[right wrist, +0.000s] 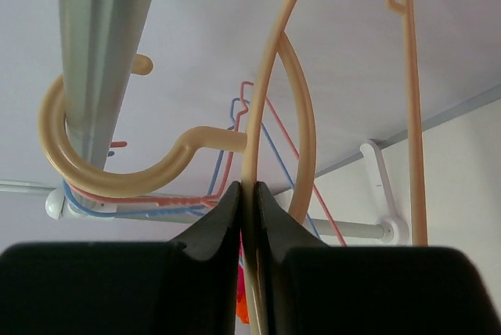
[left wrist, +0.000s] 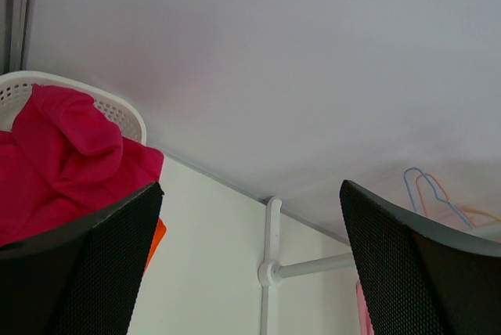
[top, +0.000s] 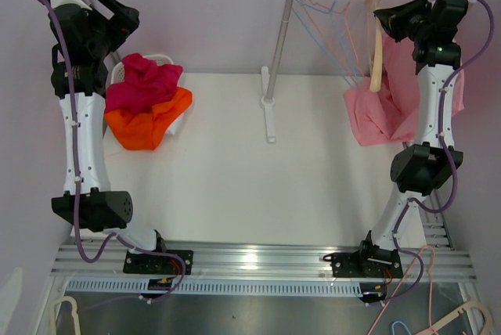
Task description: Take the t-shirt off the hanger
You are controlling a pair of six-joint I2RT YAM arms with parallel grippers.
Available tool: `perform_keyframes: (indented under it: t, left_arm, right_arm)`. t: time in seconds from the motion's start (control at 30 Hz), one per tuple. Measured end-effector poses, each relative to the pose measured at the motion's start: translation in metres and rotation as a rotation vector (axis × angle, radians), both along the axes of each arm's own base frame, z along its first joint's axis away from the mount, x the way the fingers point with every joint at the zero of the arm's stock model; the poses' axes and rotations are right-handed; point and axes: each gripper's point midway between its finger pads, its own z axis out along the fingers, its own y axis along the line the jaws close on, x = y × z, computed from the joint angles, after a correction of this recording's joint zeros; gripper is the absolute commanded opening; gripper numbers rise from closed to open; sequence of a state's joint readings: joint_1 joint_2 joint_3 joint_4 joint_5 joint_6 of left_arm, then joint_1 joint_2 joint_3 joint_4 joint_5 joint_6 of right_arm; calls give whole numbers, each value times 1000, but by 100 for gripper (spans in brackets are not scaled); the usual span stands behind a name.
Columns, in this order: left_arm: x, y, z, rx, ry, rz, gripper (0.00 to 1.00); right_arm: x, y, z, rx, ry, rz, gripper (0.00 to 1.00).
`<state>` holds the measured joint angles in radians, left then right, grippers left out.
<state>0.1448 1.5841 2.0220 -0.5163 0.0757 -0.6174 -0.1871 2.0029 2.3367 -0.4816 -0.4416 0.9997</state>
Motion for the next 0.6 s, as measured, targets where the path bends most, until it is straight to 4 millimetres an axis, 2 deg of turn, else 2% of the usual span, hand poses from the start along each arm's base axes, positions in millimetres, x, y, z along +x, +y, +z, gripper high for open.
perform_keyframes:
  t: [0.07, 0.1, 0.13, 0.2, 0.37, 0.4, 0.5, 0.6]
  left_arm:
    - [0, -1, -7, -2, 22, 0, 100]
    - [0, -2, -11, -2, 33, 0, 99]
    - [0, -3, -13, -1, 41, 1, 100]
    - [0, -6, -17, 6, 54, -3, 100]
    - [-2, -15, -18, 24, 63, -18, 100]
    - [-3, -16, -18, 30, 63, -18, 99]
    - [-11, -24, -10, 51, 49, -27, 100]
    - [-24, -38, 5, 81, 11, -41, 100]
  right_arm:
    - [0, 0, 0, 13, 4, -3, 47]
    - [0, 0, -2, 12, 12, -9, 71]
    - [0, 0, -4, 11, 19, -12, 77]
    - [-1, -2, -11, -15, 39, -29, 81]
    - [-10, -13, -13, -116, 59, -84, 77]
    - [-13, -16, -10, -146, 56, -98, 74]
    - [-27, -26, 8, -261, 22, -144, 74]
    - [-49, -34, 31, -383, -21, -189, 75]
